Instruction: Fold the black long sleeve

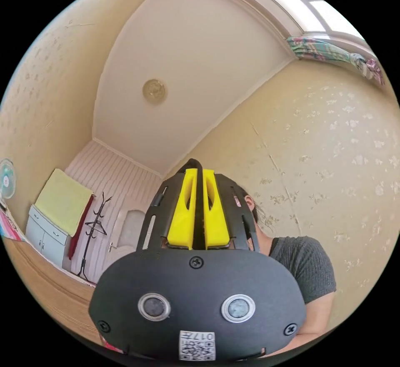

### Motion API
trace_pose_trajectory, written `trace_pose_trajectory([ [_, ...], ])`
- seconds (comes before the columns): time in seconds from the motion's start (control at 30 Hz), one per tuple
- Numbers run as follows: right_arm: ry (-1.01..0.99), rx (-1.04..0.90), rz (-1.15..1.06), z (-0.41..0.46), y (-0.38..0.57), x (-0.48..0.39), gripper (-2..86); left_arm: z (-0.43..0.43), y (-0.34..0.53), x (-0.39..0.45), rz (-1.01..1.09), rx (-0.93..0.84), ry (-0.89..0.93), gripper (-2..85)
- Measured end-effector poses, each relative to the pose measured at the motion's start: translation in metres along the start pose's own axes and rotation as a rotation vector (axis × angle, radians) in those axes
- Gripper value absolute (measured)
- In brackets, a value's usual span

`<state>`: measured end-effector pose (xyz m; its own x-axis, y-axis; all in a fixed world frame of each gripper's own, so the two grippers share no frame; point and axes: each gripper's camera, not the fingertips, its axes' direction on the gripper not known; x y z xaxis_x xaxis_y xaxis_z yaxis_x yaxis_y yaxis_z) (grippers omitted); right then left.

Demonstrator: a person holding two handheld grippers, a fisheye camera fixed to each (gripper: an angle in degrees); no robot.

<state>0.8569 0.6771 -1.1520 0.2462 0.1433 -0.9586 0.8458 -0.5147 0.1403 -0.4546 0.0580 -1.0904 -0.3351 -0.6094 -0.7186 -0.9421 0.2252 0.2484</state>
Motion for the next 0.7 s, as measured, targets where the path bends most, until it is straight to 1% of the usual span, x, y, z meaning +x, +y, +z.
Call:
trace_pose_trajectory([
  [0.03,0.109,0.028,0.019,-0.010,-0.010,-0.005,4.6,-0.002,-0.003,0.000,-0.005,-0.004,-0.015,-0.1],
  [0.07,0.169,0.036,0.032,-0.016,-0.015,-0.006,4.4,-0.007,-0.012,0.003,-0.004,-0.031,-0.053,0.0],
  [0.13,0.332,0.139,0.071,-0.057,-0.041,-0.009,4.4,-0.014,-0.029,0.010,-0.013,-0.126,-0.161,0.1],
  [0.17,0.362,0.178,0.079,-0.070,-0.048,-0.011,4.3,-0.019,-0.040,0.013,-0.038,-0.213,-0.261,0.1],
  [0.2,0.426,0.255,0.096,-0.096,-0.063,-0.017,4.3,-0.025,-0.048,0.014,-0.087,-0.310,-0.396,0.1],
  [0.23,0.490,0.345,0.124,-0.121,-0.075,-0.025,4.2,-0.029,-0.050,0.013,-0.121,-0.364,-0.483,0.0],
  [0.27,0.519,0.392,0.146,-0.132,-0.079,-0.029,4.1,-0.037,-0.049,0.010,-0.207,-0.445,-0.692,-0.2],
  [0.3,0.564,0.496,0.195,-0.152,-0.085,-0.039,4.0,-0.044,-0.043,0.008,-0.249,-0.480,-0.874,-0.4],
  [0.33,0.581,0.574,0.231,-0.164,-0.090,-0.048,3.9,-0.044,-0.037,0.006,-0.256,-0.492,-0.935,-0.5],
  [0.37,0.580,0.598,0.241,-0.166,-0.094,-0.053,3.9,-0.039,-0.023,-0.003,-0.282,-0.526,-1.021,-0.7],
  [0.4,0.583,0.645,0.249,-0.165,-0.099,-0.064,3.9,-0.031,-0.007,-0.008,-0.265,-0.523,-1.081,-0.7],
  [0.47,0.643,0.741,0.206,-0.160,-0.103,-0.089,3.9,-0.019,0.011,-0.006,-0.195,-0.473,-1.094,-0.8],
  [0.53,0.787,0.844,0.122,-0.153,-0.110,-0.127,3.8,-0.005,0.023,0.009,-0.077,-0.380,-1.074,-0.9],
  [0.6,0.810,0.927,0.031,-0.155,-0.111,-0.151,3.7,0.020,0.032,0.033,0.147,-0.295,-1.087,-0.8],
  [0.63,0.802,0.983,-0.061,-0.158,-0.110,-0.164,3.4,0.025,0.033,0.035,0.180,-0.288,-1.110,-0.8],
  [0.67,0.798,1.013,-0.105,-0.159,-0.109,-0.168,3.3,0.030,0.030,0.032,0.173,-0.268,-1.159,-0.8],
  [0.7,0.781,1.042,-0.185,-0.160,-0.111,-0.171,3.2,0.031,0.025,0.023,0.097,-0.241,-1.170,-0.8],
])
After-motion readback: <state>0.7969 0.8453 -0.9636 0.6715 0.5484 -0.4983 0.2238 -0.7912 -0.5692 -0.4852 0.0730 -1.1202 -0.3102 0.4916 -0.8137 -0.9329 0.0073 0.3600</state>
